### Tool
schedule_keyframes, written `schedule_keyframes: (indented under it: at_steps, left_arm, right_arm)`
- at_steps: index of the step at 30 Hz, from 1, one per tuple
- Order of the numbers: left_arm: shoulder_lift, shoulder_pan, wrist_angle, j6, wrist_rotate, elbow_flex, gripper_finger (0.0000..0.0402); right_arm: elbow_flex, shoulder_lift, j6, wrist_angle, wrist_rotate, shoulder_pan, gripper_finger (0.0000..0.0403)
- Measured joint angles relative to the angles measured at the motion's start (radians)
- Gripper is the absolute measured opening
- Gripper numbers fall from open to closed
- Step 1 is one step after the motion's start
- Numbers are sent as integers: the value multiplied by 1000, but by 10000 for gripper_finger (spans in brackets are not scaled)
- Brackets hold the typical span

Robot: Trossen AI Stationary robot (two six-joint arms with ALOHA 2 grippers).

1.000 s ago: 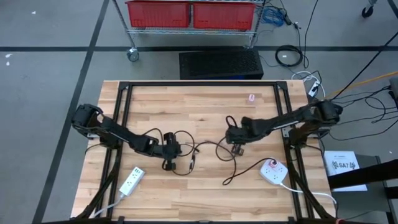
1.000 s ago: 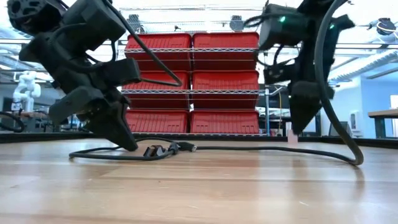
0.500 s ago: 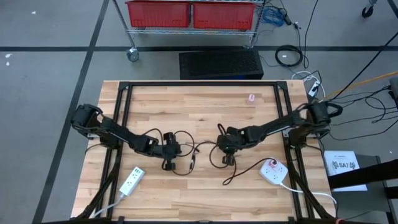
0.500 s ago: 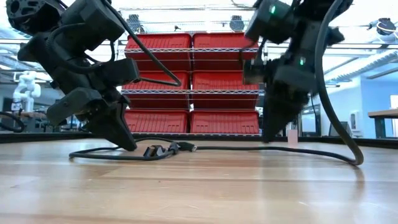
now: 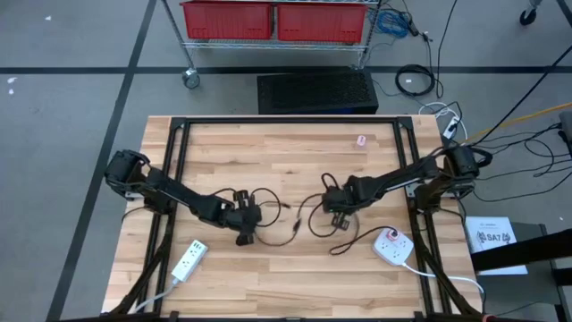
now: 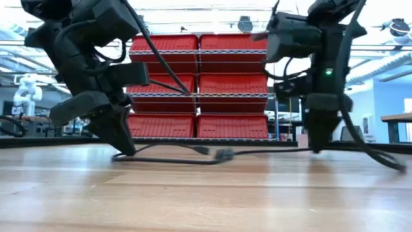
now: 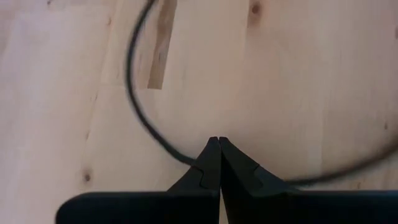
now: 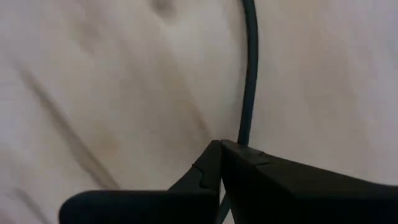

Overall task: Insert USB
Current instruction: Adjust the right black USB cable

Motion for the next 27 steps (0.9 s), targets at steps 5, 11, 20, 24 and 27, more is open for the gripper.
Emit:
schedule_keyframes:
  at_steps: [5,11,20,24,27]
  left_arm:
    - [0,-2,-86,-34,-16,19,4]
    - [-5,-33,-192,-104,-48,19,4]
    - [-154,-73,-361,-179,-81,10,4]
    - [-258,-97,-480,-269,-158,11,4]
    - [-323,-115,-444,-278,-187,12,4]
  right_arm:
    - [0,-20,86,-228,44,6,0]
    - [0,-23,165,-396,40,42,0]
    - [1,-24,247,-493,-44,125,0]
    - [-8,-58,287,-494,-72,179,0]
    - [-11,-118,335,-478,-56,214,0]
